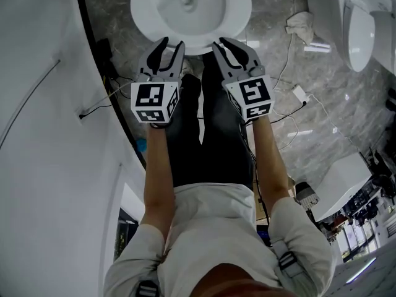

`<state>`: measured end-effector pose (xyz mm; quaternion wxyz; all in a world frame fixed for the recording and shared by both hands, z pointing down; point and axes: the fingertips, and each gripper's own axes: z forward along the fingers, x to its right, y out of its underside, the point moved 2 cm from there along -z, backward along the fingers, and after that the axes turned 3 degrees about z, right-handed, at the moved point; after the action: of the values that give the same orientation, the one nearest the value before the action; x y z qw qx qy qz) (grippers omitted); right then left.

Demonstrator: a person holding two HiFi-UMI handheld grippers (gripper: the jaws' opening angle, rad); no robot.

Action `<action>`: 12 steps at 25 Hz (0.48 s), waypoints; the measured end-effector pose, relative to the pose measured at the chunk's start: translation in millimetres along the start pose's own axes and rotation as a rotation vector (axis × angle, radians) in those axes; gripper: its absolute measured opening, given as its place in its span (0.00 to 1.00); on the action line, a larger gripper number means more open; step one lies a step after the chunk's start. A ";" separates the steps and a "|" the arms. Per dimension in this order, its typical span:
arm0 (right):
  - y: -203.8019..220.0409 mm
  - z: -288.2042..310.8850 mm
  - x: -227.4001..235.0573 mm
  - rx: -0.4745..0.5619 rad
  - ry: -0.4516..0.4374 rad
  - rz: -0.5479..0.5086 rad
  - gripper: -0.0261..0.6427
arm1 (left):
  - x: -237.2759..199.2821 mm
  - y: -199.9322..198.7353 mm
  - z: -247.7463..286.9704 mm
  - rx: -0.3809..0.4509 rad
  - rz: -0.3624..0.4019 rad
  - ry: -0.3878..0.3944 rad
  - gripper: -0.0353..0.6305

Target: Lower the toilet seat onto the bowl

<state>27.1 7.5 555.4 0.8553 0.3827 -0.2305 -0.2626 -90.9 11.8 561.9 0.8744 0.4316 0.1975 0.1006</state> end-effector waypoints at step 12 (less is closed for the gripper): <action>29.9 3.7 -1.3 -0.052 -0.003 0.029 0.15 | 3.7 30.8 3.5 -0.057 -0.024 0.013 0.29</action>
<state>32.1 23.3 580.5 0.8683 0.3565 -0.2303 -0.2568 -86.2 29.3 587.4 0.8862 0.4035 0.2051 0.0986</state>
